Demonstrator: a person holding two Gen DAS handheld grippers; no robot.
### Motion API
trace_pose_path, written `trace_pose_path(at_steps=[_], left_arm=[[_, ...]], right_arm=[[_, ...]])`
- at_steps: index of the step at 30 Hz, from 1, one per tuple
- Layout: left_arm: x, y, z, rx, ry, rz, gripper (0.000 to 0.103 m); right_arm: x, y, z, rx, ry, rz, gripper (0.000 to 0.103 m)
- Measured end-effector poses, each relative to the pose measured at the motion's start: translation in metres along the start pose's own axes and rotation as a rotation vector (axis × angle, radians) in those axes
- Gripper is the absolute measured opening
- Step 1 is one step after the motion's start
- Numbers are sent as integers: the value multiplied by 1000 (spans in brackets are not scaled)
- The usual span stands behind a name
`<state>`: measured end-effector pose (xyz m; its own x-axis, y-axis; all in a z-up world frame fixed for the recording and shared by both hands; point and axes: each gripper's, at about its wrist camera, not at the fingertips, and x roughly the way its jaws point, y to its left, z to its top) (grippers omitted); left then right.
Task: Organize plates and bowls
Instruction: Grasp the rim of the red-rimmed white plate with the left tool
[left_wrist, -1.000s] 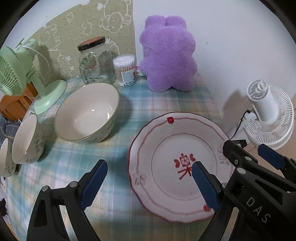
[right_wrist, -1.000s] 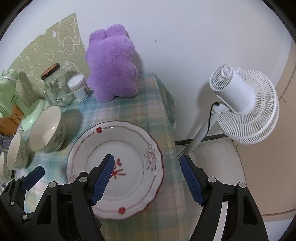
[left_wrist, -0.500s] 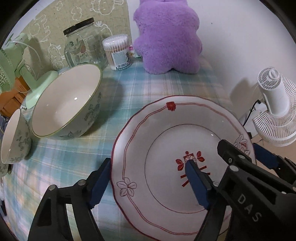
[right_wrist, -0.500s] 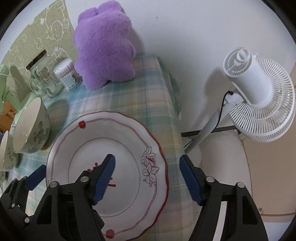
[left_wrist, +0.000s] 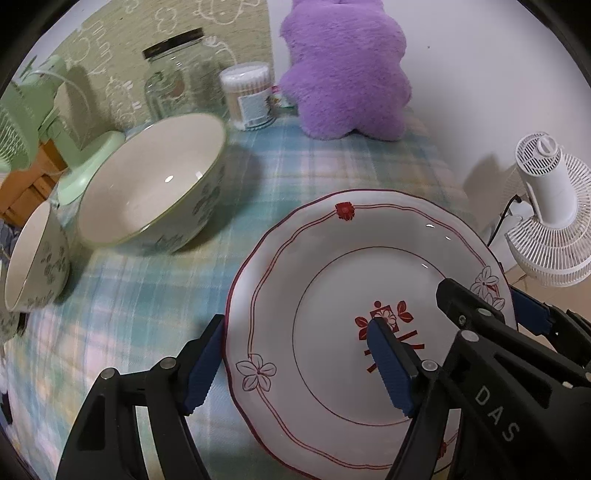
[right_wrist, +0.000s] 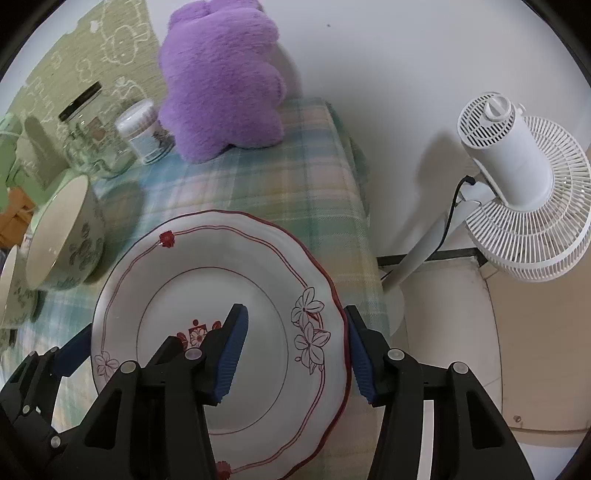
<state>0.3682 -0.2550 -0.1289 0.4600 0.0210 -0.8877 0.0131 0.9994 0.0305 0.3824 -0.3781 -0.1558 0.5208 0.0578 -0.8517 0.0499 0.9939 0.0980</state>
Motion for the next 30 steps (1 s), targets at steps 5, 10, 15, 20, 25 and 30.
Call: trace_pose_path(at_steps=[5, 10, 15, 20, 25, 30], left_arm=[[-7, 14, -16, -8, 21, 7, 77], [-14, 26, -33, -16, 35, 14, 77], [-22, 38, -46, -16, 42, 10, 75], [-24, 45, -51, -10, 41, -31, 74], [-21, 42, -49, 6, 36, -11, 74], [-13, 41, -47, 9, 49, -7, 77]], right_arm=[[-7, 13, -15, -16, 22, 17, 56], [-17, 24, -31, -39, 45, 23, 56], [-23, 33, -43, -58, 60, 32, 56], [-25, 36, -49, -81, 61, 50, 56], [-23, 37, -48, -83, 65, 39, 55], [-20, 36, -48, -94, 71, 33, 50]])
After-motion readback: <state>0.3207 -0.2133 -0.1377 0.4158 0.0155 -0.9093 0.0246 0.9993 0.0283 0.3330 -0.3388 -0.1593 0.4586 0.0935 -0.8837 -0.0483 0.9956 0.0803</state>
